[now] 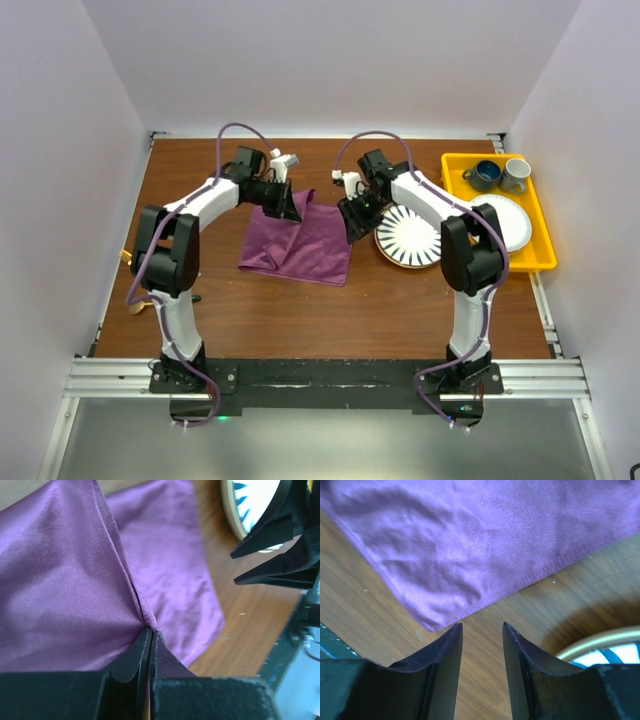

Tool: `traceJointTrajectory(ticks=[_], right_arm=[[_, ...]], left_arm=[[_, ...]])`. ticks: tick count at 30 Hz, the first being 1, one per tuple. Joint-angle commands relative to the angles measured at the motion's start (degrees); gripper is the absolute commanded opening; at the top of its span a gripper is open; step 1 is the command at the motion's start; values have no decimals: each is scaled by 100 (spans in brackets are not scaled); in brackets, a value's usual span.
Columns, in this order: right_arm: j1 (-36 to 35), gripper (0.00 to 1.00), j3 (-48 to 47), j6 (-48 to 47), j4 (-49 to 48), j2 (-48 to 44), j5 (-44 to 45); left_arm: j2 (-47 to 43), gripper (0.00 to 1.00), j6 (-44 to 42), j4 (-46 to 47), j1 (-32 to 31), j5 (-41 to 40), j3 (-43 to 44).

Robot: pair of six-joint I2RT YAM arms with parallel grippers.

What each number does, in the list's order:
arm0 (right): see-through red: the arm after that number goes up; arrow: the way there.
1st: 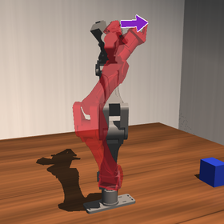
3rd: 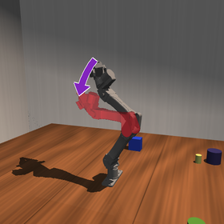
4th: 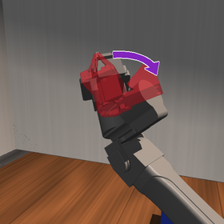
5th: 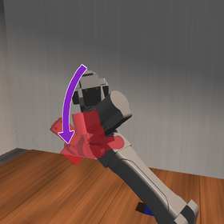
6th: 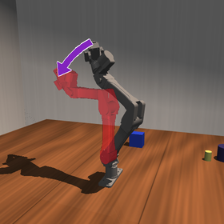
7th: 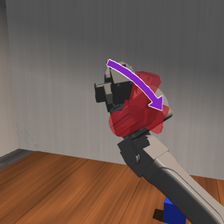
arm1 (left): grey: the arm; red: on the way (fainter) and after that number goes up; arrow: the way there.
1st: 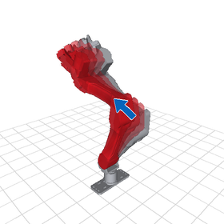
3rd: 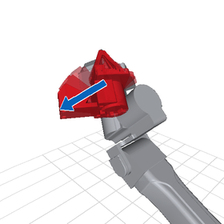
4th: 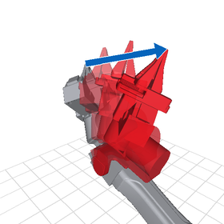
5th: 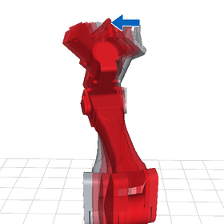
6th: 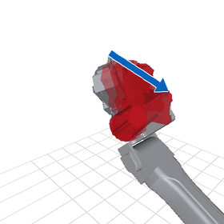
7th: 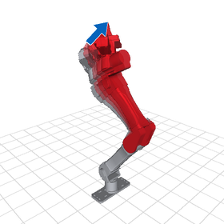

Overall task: Fold the napkin into a case and place the utensils inside
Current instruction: Fold the rectangle-folded napkin at the center of the board.

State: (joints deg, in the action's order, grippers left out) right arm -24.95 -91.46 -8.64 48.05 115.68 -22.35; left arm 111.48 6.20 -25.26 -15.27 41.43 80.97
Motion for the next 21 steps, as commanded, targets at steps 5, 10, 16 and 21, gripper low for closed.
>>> traceJointTrajectory(ticks=[5, 10, 16, 21], right_arm=[[218, 39, -346, 188, 187, -889, -42], [280, 38, -30, 196, 108, -1099, 38], [324, 38, 155, 196, 46, -1162, 90], [333, 38, 251, 223, -6, -1197, 134]], left_arm=[[23, 0, 1217, 882, -573, 682, -134], [119, 0, 1620, 1101, -846, 594, -169], [444, 0, 2130, 1409, -1119, 489, -37], [690, 0, 2333, 1523, -1189, 515, -2]])
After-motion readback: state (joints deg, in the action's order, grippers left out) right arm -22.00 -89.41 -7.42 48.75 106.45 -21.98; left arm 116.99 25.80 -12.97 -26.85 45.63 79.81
